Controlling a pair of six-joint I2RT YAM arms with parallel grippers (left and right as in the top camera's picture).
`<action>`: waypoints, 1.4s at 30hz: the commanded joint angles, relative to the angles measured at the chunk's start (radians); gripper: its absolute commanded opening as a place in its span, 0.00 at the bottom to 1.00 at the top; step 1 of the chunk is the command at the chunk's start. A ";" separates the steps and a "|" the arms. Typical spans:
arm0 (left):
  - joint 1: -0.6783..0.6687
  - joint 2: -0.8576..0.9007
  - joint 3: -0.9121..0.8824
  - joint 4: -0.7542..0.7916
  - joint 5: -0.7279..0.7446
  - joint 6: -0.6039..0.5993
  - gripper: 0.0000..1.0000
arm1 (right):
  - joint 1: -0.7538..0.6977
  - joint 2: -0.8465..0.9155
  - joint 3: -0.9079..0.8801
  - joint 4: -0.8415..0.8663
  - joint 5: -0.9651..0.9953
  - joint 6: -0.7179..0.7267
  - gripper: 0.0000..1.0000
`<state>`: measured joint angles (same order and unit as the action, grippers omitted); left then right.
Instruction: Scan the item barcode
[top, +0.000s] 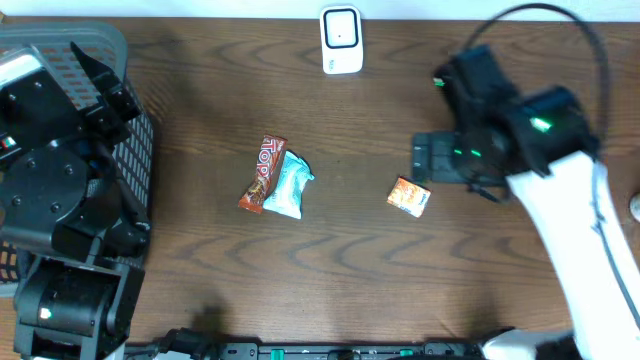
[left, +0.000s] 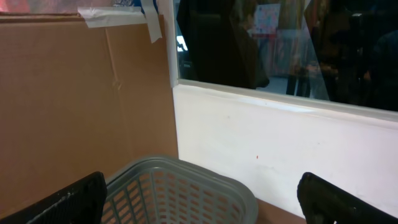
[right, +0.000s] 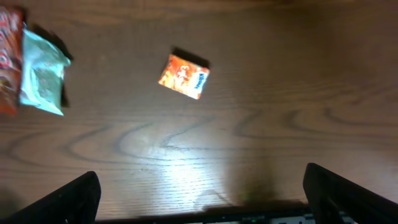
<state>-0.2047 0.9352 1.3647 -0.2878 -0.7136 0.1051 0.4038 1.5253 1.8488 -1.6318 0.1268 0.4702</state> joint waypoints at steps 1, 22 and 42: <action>0.003 -0.003 -0.006 0.004 -0.013 -0.005 0.98 | -0.043 -0.042 0.002 -0.017 0.002 0.050 0.99; 0.003 -0.005 -0.006 0.004 -0.012 -0.006 0.98 | -0.109 0.006 -0.518 0.414 -0.215 0.245 0.97; 0.003 -0.005 -0.006 0.004 -0.013 -0.005 0.98 | -0.109 0.344 -0.553 0.615 -0.230 0.386 0.99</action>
<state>-0.2047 0.9352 1.3647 -0.2878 -0.7136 0.1051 0.2985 1.8584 1.3003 -1.0256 -0.1097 0.8242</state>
